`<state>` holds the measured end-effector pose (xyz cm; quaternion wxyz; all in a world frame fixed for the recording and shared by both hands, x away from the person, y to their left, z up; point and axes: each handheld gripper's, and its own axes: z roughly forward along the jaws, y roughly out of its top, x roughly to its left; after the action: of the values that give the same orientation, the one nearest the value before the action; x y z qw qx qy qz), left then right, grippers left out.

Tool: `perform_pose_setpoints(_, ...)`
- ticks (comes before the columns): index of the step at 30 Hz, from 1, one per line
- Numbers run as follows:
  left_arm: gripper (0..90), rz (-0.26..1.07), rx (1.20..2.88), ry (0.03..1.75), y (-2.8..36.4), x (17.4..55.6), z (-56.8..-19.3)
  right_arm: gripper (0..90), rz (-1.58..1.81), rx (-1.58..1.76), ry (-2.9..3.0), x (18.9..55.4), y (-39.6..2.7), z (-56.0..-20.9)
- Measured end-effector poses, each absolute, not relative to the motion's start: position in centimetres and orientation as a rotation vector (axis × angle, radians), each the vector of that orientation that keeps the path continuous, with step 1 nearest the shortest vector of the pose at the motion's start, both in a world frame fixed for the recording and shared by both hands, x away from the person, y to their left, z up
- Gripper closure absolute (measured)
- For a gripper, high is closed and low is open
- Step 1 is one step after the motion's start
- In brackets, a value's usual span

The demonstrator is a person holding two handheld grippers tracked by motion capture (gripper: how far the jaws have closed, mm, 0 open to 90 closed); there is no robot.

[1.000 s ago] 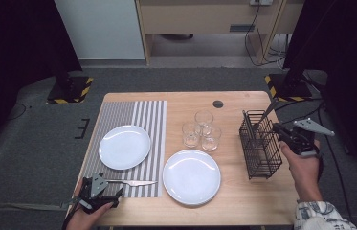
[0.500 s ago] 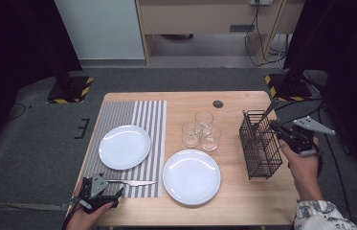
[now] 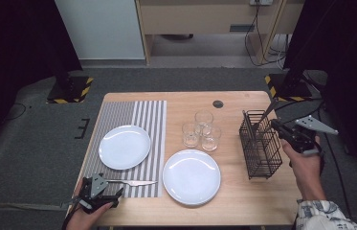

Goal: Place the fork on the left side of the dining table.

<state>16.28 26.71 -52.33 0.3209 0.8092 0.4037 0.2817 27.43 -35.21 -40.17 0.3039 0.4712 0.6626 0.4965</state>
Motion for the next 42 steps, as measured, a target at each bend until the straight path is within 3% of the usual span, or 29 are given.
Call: perform_pose_setpoints(42, 6.7, 0.737, 2.129, 1.061, 26.7, 16.3, -52.4, 86.9, 1.451, 1.14, 1.682, 29.1, -36.0, -38.7)
